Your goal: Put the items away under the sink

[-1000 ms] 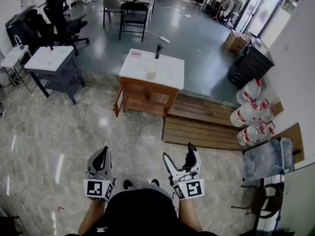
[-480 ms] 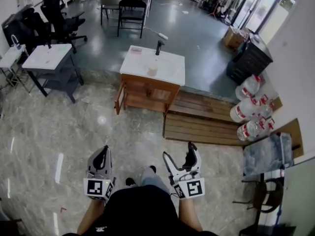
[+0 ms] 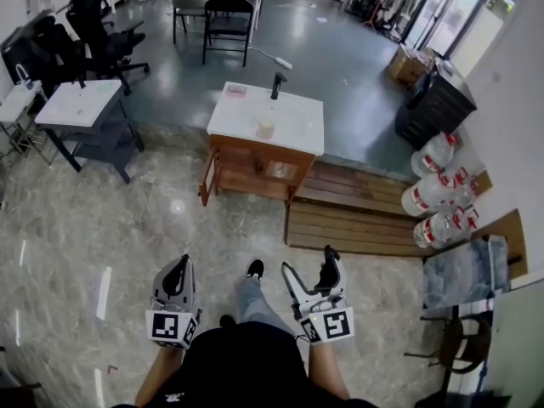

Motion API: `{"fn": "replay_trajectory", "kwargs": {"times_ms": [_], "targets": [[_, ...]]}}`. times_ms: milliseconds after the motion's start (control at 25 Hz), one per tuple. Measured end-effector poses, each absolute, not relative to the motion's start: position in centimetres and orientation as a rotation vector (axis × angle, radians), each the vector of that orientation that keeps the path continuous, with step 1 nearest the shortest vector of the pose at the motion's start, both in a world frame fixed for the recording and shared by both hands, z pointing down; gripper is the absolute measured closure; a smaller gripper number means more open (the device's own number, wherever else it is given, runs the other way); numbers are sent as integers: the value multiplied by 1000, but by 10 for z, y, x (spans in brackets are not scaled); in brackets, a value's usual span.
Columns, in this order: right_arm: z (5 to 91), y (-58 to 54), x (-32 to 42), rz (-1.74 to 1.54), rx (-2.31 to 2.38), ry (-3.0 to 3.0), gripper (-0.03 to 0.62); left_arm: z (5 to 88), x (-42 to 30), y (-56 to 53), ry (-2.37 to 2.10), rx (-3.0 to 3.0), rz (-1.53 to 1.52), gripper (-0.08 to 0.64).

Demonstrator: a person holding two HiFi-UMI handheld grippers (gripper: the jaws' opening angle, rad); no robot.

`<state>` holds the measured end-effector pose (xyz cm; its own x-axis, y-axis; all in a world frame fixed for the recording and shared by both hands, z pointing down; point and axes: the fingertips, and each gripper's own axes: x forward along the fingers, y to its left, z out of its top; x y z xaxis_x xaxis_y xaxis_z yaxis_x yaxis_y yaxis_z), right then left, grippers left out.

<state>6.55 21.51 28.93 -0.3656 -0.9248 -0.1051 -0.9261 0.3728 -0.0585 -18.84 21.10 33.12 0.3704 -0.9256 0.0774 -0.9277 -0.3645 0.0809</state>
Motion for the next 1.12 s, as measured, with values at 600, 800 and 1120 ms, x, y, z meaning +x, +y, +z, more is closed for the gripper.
{"fn": "replay_trajectory", "kwargs": {"times_ms": [600, 800, 1120], "targets": [[293, 42, 102, -26, -1668, 2528, 169, 325, -158, 42, -1748, 2465, 66, 554], [295, -7, 116, -51, -1623, 2541, 169, 331, -149, -10, -1805, 2387, 74, 554], [309, -76, 125, -94, -1536, 2608, 169, 345, -130, -73, -1806, 2371, 120, 554]]}}
